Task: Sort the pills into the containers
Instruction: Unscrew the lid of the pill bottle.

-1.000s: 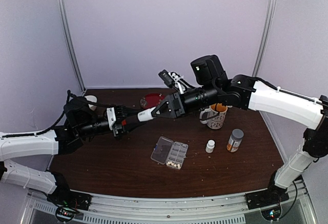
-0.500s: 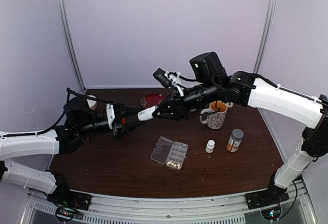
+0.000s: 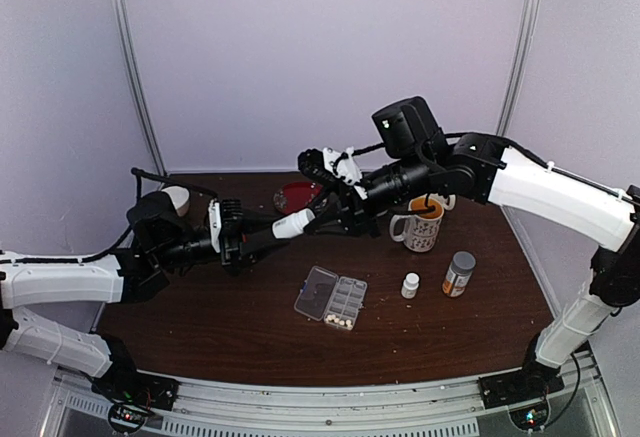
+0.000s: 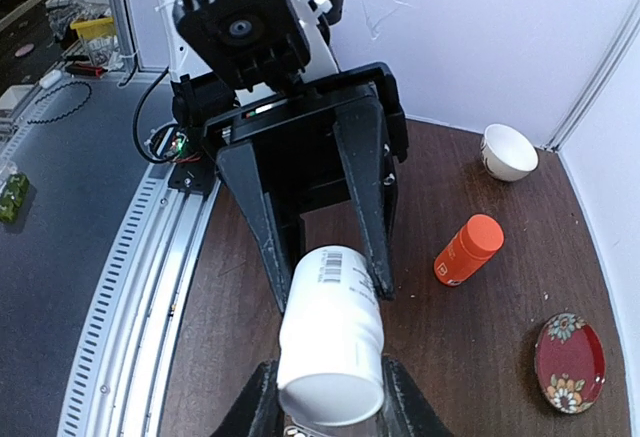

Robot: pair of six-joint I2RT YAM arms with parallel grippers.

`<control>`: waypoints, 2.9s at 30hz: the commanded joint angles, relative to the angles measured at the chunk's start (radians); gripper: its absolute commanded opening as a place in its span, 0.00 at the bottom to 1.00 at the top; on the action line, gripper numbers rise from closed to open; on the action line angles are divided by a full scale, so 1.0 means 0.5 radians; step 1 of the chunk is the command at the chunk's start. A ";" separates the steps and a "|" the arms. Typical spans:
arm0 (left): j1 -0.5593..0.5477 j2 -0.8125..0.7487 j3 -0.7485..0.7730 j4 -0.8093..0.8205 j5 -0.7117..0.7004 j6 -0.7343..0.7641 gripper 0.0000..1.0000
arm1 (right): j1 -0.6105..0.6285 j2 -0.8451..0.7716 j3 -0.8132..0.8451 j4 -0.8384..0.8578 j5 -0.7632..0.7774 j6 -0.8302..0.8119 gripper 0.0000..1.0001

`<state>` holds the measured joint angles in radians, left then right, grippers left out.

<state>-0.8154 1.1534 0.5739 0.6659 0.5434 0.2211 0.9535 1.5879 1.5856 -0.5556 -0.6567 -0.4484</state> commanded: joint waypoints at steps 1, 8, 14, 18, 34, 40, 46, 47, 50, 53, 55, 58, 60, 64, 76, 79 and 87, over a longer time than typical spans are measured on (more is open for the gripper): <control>-0.013 -0.008 -0.018 0.260 0.055 -0.102 0.07 | 0.017 -0.014 0.017 -0.058 -0.025 -0.337 0.17; -0.012 0.007 -0.028 0.291 0.080 -0.141 0.07 | 0.004 -0.051 0.003 -0.024 -0.042 -0.510 0.17; -0.012 0.031 -0.022 0.302 0.089 -0.161 0.07 | 0.005 -0.065 -0.003 -0.037 -0.038 -0.731 0.16; -0.013 0.057 -0.014 0.327 0.097 -0.192 0.07 | 0.001 -0.071 0.002 -0.061 -0.040 -0.901 0.15; -0.013 0.117 0.002 0.403 0.125 -0.267 0.06 | 0.004 -0.062 0.002 -0.124 0.072 -1.499 0.12; -0.013 0.135 0.000 0.420 0.128 -0.280 0.05 | 0.004 -0.088 -0.083 -0.007 0.095 -1.632 0.11; -0.013 0.137 0.002 0.416 0.130 -0.283 0.05 | 0.004 -0.155 -0.230 0.140 0.106 -1.856 0.09; -0.014 0.135 0.003 0.414 0.131 -0.280 0.05 | 0.004 -0.170 -0.259 0.182 0.110 -1.874 0.09; -0.014 0.127 -0.003 0.413 0.115 -0.279 0.05 | 0.004 -0.200 -0.300 0.224 0.155 -1.935 0.08; -0.011 0.117 -0.007 0.414 0.106 -0.279 0.05 | 0.002 -0.220 -0.333 0.247 0.177 -2.028 0.08; -0.014 0.122 -0.007 0.406 0.109 -0.280 0.05 | 0.001 -0.224 -0.344 0.256 0.172 -2.075 0.08; -0.013 0.130 -0.006 0.403 0.118 -0.290 0.05 | 0.001 -0.227 -0.338 0.232 0.161 -2.154 0.08; -0.013 0.135 -0.007 0.402 0.124 -0.296 0.05 | 0.001 -0.230 -0.339 0.222 0.161 -2.211 0.08; -0.012 0.139 0.006 0.391 0.119 -0.331 0.04 | 0.002 -0.231 -0.340 0.228 0.164 -2.358 0.08; 0.041 0.160 0.248 0.003 0.283 -0.650 0.05 | 0.010 -0.229 -0.304 0.172 0.307 -2.648 0.09; 0.087 0.169 0.288 -0.053 0.414 -0.720 0.05 | 0.011 -0.242 -0.314 0.168 0.328 -2.717 0.09; 0.127 0.179 0.327 -0.117 0.625 -0.747 0.05 | 0.010 -0.298 -0.390 0.307 0.325 -2.730 0.09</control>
<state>-0.7624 1.2491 0.7006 0.5648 0.7765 -0.1257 0.9588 1.4696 1.4197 -0.4103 -0.5262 -1.7973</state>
